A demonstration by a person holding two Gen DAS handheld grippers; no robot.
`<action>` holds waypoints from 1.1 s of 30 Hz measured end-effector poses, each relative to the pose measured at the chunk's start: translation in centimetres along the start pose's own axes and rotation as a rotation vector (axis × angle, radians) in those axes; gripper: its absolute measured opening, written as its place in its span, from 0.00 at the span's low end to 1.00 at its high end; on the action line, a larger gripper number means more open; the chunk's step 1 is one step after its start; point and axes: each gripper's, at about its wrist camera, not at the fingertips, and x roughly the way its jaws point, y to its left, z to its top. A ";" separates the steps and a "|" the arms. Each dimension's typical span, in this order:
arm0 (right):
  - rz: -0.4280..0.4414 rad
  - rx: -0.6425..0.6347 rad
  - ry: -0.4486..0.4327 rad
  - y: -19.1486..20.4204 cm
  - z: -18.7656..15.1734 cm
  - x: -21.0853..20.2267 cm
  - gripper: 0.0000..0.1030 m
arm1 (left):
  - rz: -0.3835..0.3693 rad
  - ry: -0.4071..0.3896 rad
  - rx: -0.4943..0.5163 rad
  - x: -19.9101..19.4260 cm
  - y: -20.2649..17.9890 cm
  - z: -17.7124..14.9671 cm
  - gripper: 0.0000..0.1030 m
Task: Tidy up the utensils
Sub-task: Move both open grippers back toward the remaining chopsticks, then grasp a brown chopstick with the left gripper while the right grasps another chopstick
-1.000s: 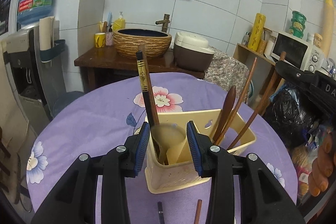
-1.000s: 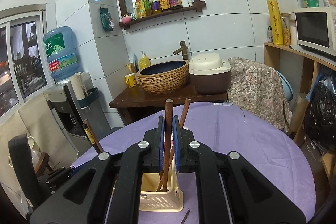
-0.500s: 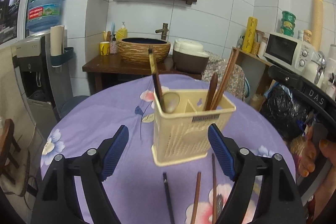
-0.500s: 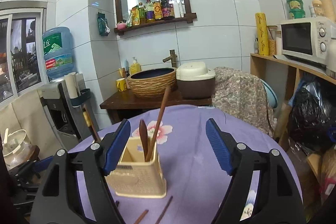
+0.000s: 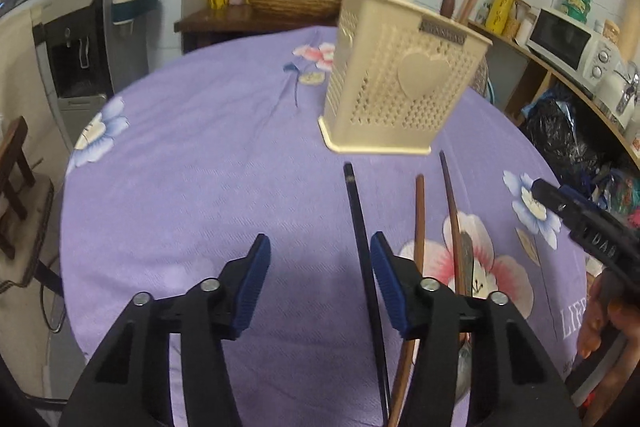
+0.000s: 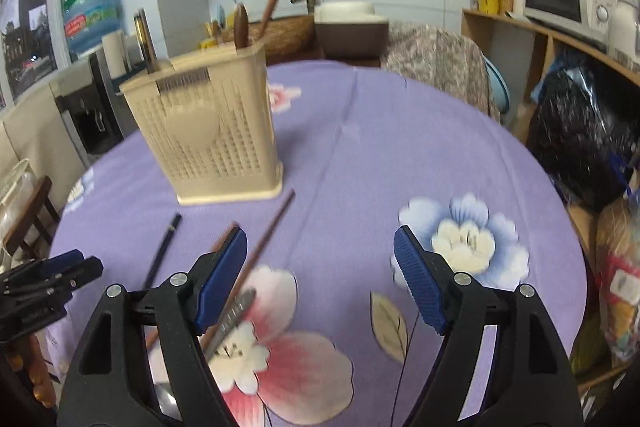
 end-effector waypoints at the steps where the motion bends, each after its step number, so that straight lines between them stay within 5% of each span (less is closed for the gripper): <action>1: -0.008 0.006 0.012 -0.1 -0.6 0.2 0.74 | -0.007 0.008 0.011 0.2 -0.3 -0.2 0.43; 10: -0.002 0.037 0.039 -1.2 -1.9 0.1 0.74 | -0.096 0.087 0.159 3.3 -5.6 0.6 0.34; 22: -0.002 0.058 0.070 -1.9 -1.6 0.8 0.74 | -0.025 0.167 0.263 7.9 -8.7 2.1 0.27; 24: -0.003 0.053 0.071 -1.8 -1.6 0.9 0.74 | -0.015 0.165 0.266 8.1 -9.0 2.3 0.24; 27: -0.003 0.050 0.075 -1.6 -1.5 1.1 0.74 | 0.019 0.160 0.264 8.4 -8.7 2.6 0.08; 33: 0.026 0.037 0.122 -0.8 -0.9 2.8 0.73 | 0.000 0.162 0.136 7.6 -5.2 2.9 0.08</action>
